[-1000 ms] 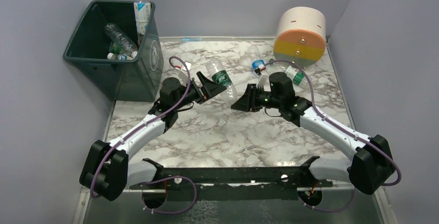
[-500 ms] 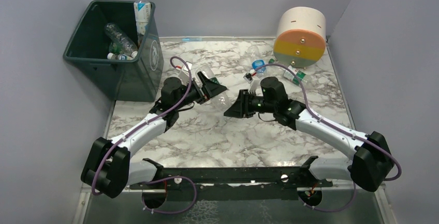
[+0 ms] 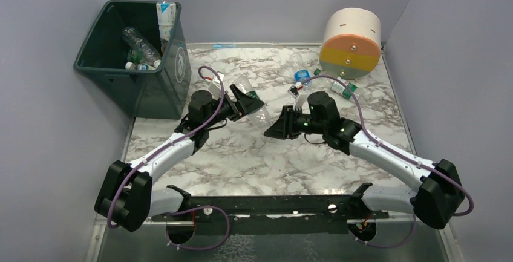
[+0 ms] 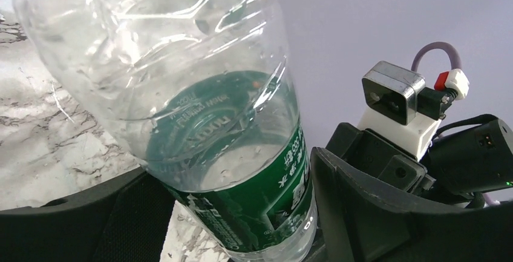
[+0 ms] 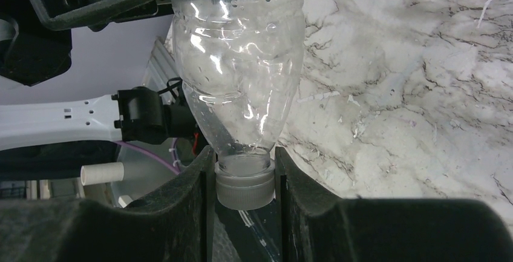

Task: Put the plastic bottles in the bin
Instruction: Place the plastic bottle in the trash bin.

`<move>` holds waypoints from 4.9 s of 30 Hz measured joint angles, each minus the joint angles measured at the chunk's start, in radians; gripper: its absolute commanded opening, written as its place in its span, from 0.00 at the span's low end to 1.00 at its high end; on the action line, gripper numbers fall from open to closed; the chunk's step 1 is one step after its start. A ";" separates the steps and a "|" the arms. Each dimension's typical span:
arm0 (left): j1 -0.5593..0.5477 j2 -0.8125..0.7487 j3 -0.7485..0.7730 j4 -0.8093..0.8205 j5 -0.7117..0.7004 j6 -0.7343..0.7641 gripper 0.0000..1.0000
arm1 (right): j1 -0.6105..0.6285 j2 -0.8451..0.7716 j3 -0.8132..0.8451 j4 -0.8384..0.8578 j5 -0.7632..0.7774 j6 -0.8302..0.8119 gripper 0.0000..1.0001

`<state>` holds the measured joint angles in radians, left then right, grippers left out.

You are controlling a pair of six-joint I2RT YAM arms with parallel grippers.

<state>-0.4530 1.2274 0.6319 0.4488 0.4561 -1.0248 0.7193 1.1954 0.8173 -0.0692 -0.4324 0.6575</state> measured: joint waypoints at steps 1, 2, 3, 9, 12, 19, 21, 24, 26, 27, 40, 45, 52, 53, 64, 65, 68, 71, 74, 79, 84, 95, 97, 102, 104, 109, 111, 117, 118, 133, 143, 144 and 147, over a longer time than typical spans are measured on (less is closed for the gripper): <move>0.000 0.000 0.000 0.000 0.000 0.001 0.78 | 0.000 0.000 -0.001 -0.002 0.001 0.000 0.28; 0.000 0.000 0.000 0.000 -0.001 0.001 0.76 | 0.000 0.000 -0.002 -0.006 0.002 0.000 0.28; 0.000 0.000 0.000 0.000 -0.001 0.001 0.75 | 0.000 -0.001 -0.002 -0.007 0.002 0.000 0.28; 0.000 0.000 0.000 0.005 -0.001 0.001 0.69 | 0.000 -0.001 -0.002 -0.011 0.002 0.000 0.34; 0.000 0.000 0.000 0.006 -0.001 0.000 0.64 | 0.000 -0.001 -0.002 -0.011 0.002 -0.001 0.40; 0.000 0.000 0.003 0.007 -0.001 -0.002 0.62 | 0.000 -0.001 -0.002 -0.015 0.002 -0.002 0.63; 0.000 0.002 0.007 0.006 -0.002 0.000 0.62 | 0.000 -0.001 -0.001 -0.017 0.002 0.000 0.69; 0.000 0.007 0.016 0.006 -0.002 0.003 0.62 | 0.000 -0.010 0.001 -0.039 0.005 -0.002 0.72; 0.000 0.009 0.023 0.004 -0.002 0.008 0.62 | 0.000 -0.021 0.010 -0.062 0.011 -0.004 0.74; 0.000 0.011 0.029 0.001 -0.002 0.010 0.62 | 0.000 -0.028 0.018 -0.074 0.018 -0.005 0.75; 0.040 0.019 0.262 -0.195 -0.005 0.129 0.63 | 0.000 -0.203 0.113 -0.222 0.100 -0.030 0.78; 0.126 0.022 0.389 -0.274 0.009 0.181 0.63 | 0.000 -0.227 0.113 -0.255 0.119 -0.030 0.78; 0.332 0.087 0.595 -0.380 0.087 0.232 0.63 | 0.000 -0.228 0.113 -0.278 0.125 -0.029 0.78; 0.368 0.103 0.629 -0.394 0.098 0.239 0.63 | 0.000 -0.229 0.113 -0.278 0.125 -0.029 0.78; 0.646 0.333 0.985 -0.451 0.219 0.260 0.63 | 0.000 -0.252 0.113 -0.282 0.125 -0.028 0.78; 0.666 0.347 1.005 -0.451 0.234 0.259 0.63 | 0.000 -0.254 0.111 -0.281 0.125 -0.027 0.78; 0.728 0.374 1.041 -0.453 0.261 0.258 0.63 | 0.000 -0.261 0.099 -0.280 0.125 -0.022 0.78; 0.797 0.392 1.096 -0.463 0.278 0.262 0.64 | 0.000 -0.262 0.078 -0.280 0.124 -0.018 0.78; 0.850 0.393 1.156 -0.482 0.280 0.288 0.65 | 0.000 -0.262 0.062 -0.281 0.124 -0.012 0.78; 0.863 0.348 1.178 -0.490 0.263 0.355 0.65 | 0.000 -0.262 0.058 -0.280 0.122 -0.003 0.78; 0.859 0.299 1.185 -0.524 0.185 0.459 0.66 | 0.000 -0.264 0.054 -0.280 0.121 -0.002 0.78; 0.859 0.274 1.162 -0.584 -0.133 0.668 0.66 | 0.000 -0.245 0.053 -0.280 0.103 -0.001 0.78; 0.859 0.274 1.138 -0.566 -0.190 0.678 0.66 | 0.000 -0.232 0.053 -0.279 0.097 0.000 0.78; 0.842 0.272 1.036 -0.482 -0.327 0.685 0.67 | 0.000 -0.163 0.076 -0.271 0.060 0.009 0.78; 0.835 0.276 1.007 -0.473 -0.369 0.697 0.67 | 0.000 -0.133 0.091 -0.269 0.048 0.013 0.78; 0.826 0.305 1.006 -0.465 -0.446 0.734 0.68 | 0.000 -0.087 0.133 -0.269 0.023 0.019 0.78; 0.824 0.322 1.013 -0.465 -0.472 0.747 0.70 | 0.000 -0.076 0.147 -0.269 0.018 0.023 0.78; 0.811 0.383 1.046 -0.479 -0.521 0.781 0.74 | 0.000 -0.071 0.159 -0.267 0.008 0.030 0.78; 0.808 0.397 1.056 -0.484 -0.523 0.785 0.75 | 0.000 -0.071 0.159 -0.266 0.007 0.033 0.78; 0.755 0.443 1.178 -0.580 -0.517 0.814 0.99 | 0.000 -0.071 0.159 -0.262 -0.002 0.050 0.78; 0.697 0.456 1.371 -0.674 -0.412 0.806 0.99 | 0.000 -0.069 0.168 -0.268 0.003 0.049 0.78; 0.684 0.452 1.371 -0.683 -0.393 0.803 0.99 | 0.000 -0.064 0.180 -0.275 0.009 0.049 0.78; 0.620 0.438 1.366 -0.722 -0.338 0.801 0.99 | 0.000 -0.034 0.239 -0.289 0.039 0.044 0.78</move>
<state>0.1673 1.6653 1.9984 -0.2729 0.1184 -0.2241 0.7193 1.1614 1.0565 -0.3580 -0.3935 0.7017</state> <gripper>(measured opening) 0.991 0.779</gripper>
